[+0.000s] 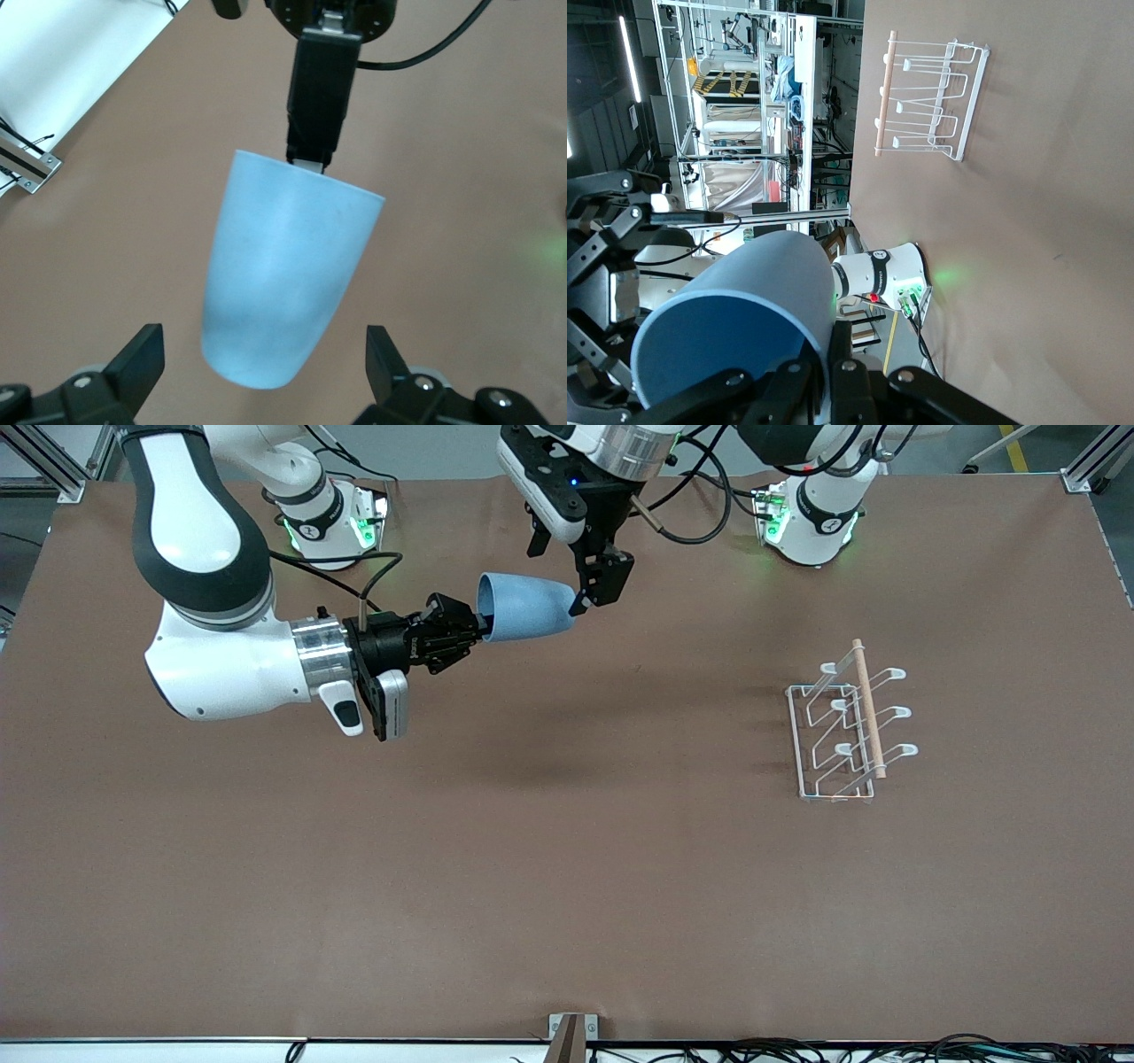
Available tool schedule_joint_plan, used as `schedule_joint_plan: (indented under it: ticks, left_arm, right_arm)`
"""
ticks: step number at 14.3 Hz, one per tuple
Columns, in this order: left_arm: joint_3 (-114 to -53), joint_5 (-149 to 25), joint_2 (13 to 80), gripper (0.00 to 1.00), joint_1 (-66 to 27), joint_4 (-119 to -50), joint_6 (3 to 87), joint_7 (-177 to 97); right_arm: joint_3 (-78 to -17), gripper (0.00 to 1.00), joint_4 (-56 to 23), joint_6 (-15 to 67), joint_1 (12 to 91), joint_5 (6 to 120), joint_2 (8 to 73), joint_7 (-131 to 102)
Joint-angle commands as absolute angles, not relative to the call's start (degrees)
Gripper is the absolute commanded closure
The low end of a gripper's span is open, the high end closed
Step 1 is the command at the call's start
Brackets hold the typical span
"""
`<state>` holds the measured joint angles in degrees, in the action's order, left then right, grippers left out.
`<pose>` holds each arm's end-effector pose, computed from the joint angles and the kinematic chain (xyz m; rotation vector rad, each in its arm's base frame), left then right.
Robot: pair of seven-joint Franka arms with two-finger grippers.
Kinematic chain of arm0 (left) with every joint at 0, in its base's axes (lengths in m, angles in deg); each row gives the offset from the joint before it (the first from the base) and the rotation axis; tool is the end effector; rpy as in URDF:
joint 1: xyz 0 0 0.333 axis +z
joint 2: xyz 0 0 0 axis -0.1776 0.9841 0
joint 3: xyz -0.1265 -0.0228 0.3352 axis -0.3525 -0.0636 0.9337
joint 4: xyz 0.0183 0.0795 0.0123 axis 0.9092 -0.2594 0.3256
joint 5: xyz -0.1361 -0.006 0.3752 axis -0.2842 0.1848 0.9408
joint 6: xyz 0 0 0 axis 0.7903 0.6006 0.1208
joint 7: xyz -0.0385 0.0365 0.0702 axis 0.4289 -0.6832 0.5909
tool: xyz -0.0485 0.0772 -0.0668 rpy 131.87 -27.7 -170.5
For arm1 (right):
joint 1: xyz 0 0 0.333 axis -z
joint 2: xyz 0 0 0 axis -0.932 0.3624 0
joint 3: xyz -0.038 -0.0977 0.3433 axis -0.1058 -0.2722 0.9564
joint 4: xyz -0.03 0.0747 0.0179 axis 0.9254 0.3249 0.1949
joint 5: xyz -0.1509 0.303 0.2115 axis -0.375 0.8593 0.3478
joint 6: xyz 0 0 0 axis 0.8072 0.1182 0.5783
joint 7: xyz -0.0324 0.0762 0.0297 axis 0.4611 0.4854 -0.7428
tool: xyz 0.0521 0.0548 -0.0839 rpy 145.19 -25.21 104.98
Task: Hang cup on cup holder
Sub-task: 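Grasp the cup's base with the left gripper beside the right gripper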
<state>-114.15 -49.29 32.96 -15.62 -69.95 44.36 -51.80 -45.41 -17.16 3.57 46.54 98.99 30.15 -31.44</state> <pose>0.4330 -0.4900 0.6683 2.4889 -1.3853 0.4931 0.5610 0.3029 0.5250 -1.8524 -0.3666 0.2777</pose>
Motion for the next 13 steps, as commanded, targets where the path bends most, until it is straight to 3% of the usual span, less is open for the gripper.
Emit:
schedule_joint_plan:
  ticks: [1,10,12,13]
  left_arm:
    - [-114.41,-46.48,35.04,0.0,-16.47,-69.22,45.87,-52.0]
    - [-114.33,-42.26,38.91,0.01,-18.75,-69.22,48.6,-51.74]
    - [-114.32,-41.64,39.44,0.07,-18.75,-69.22,49.22,-51.47]
    - [-114.32,-41.64,39.53,0.16,-18.84,-69.22,49.22,-51.56]
  right_arm:
    - [-45.11,0.93,-16.83,2.74,47.13,100.44,30.43,-32.37]
    - [-45.11,0.92,-16.92,2.66,47.13,100.44,30.43,-32.37]
    - [-45.11,0.92,-16.92,2.66,47.13,100.44,30.43,-32.37]
    - [-45.11,0.92,-16.92,2.66,47.13,100.44,30.43,-32.37]
